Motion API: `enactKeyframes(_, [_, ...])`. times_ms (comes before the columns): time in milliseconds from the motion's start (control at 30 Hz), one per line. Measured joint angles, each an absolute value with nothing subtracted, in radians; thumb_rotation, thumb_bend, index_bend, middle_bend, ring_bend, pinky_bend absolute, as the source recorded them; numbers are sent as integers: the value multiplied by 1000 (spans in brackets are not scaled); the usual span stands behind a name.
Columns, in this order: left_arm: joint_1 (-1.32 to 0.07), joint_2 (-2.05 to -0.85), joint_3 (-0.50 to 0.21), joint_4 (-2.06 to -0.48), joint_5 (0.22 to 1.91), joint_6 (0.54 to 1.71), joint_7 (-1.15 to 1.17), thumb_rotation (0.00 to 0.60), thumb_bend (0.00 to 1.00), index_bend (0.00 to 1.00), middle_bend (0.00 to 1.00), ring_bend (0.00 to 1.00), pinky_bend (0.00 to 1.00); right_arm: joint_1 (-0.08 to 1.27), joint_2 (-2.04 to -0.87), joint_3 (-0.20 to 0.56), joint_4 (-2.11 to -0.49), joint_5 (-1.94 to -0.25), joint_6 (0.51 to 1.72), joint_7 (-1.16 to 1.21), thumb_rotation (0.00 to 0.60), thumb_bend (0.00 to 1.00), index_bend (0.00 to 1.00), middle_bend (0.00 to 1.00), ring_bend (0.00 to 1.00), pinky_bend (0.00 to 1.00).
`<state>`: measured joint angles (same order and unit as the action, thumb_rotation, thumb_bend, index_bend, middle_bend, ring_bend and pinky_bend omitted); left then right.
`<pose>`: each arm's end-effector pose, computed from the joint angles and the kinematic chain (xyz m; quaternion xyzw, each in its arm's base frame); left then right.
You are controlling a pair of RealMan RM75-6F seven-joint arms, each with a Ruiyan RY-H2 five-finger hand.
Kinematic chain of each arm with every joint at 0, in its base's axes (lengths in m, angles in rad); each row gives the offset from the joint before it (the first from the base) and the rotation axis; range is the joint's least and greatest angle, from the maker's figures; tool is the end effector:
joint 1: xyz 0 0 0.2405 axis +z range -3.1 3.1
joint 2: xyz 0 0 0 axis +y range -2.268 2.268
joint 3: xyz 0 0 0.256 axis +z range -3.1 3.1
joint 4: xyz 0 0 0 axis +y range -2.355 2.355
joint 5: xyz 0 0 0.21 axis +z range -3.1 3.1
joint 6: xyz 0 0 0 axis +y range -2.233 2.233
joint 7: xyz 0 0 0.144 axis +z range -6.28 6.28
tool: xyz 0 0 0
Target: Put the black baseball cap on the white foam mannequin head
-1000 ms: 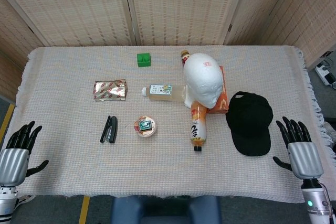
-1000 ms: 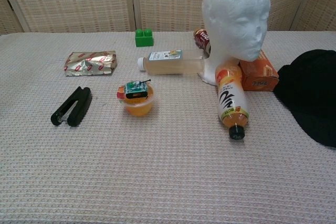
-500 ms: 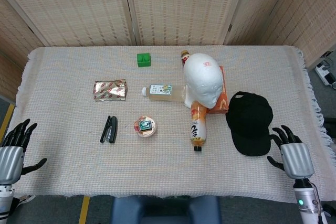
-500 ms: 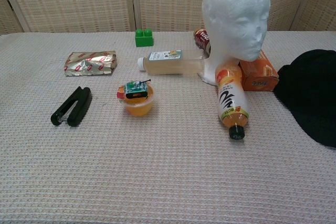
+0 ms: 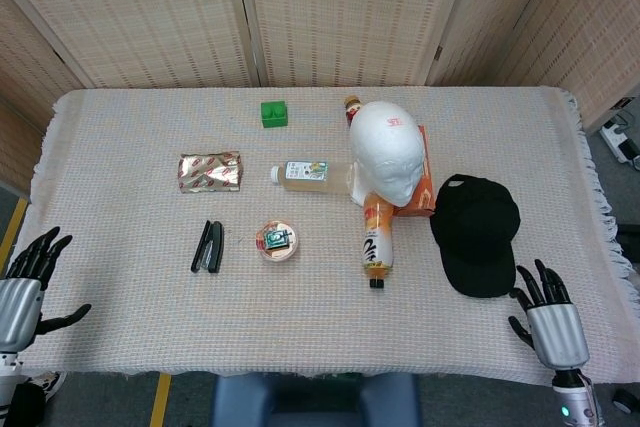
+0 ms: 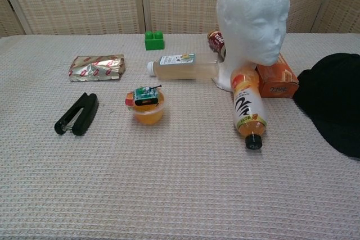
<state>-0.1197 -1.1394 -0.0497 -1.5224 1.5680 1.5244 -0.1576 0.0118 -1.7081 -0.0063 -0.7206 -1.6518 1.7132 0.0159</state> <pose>-0.3090 0.1927 0.1622 -0.5952 -0.3783 -0.4473 0.5501 -0.3670 -0.1456 0.0536 0.6467 -0.2395 0.3608 0.6279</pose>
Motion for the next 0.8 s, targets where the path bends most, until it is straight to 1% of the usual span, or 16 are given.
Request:
enactKeyframes(200, [-119,-1135,-47,-1528,1570,1528,-168,600,153,109,22,0,174,2,-1830,3,-541,-1637,1723,60,600,156,442,142,0,57])
enactKeyframes(400, [-114,-1130,-47,-1531,1575,1544,-189,600,151,109,22,0,175,13,-1947,32,-378,-1608,1730,90,600,202,442,138,0,38])
enactKeyframes(533, [-110,-1121,-44,-1531,1582,1553,-209,600,145,110,22,0,175,31,-2003,48,-301,-1588,1715,102,600,246,442,138,0,38])
enactKeyframes(800, [-106,-1114,-42,-1532,1585,1558,-220,600,142,114,22,0,175,55,-2060,60,-215,-1564,1672,112,600,253,427,120,0,35])
